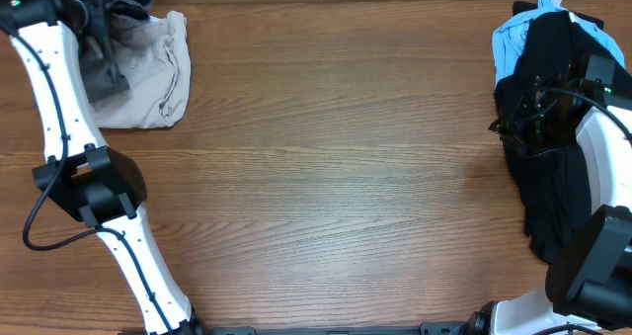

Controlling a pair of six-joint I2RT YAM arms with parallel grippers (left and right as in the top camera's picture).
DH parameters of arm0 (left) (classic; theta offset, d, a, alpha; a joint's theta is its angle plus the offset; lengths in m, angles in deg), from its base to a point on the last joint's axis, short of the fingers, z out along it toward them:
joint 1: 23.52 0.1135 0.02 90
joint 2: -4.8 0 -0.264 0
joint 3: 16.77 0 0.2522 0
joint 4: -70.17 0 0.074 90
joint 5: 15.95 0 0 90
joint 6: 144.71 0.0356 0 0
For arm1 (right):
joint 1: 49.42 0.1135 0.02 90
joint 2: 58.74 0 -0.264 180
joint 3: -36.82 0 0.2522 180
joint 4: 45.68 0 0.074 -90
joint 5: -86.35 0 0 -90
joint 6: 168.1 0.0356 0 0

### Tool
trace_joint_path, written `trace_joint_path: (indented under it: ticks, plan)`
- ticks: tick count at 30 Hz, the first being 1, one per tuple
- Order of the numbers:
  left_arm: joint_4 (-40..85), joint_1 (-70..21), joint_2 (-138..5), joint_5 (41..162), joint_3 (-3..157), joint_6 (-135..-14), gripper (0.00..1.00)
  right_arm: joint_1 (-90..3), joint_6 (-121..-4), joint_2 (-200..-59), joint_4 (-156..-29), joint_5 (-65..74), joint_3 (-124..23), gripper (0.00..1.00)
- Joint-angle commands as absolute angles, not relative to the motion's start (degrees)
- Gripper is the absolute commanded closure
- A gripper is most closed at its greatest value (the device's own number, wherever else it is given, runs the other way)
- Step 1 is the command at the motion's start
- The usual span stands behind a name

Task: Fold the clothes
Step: 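Carry the shorts leftward with the left gripper onto the beige pants stack, then lower the shorts onto the stack and open the left gripper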

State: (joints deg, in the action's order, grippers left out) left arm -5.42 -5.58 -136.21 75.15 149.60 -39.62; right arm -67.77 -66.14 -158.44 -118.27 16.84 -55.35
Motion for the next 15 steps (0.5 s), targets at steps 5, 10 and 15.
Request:
trace_joint_path:
  ticks: [5, 10, 15]
  plan:
    - [-3.5, -9.7, -135.7, 77.6, 143.4, -46.7, 0.81, -67.7, -65.9, -157.9, -118.3, 16.3, -56.0, 0.68]
    - [-3.5, -13.1, -135.8, 80.3, 138.1, -46.7, 0.6, -67.7, -65.9, -157.9, -118.3, 16.3, -56.0, 0.68]
    - [-3.5, -16.9, -135.8, 80.9, 133.9, -46.6, 0.07, -67.7, -65.9, -157.9, -118.4, 16.3, -56.0, 0.67]
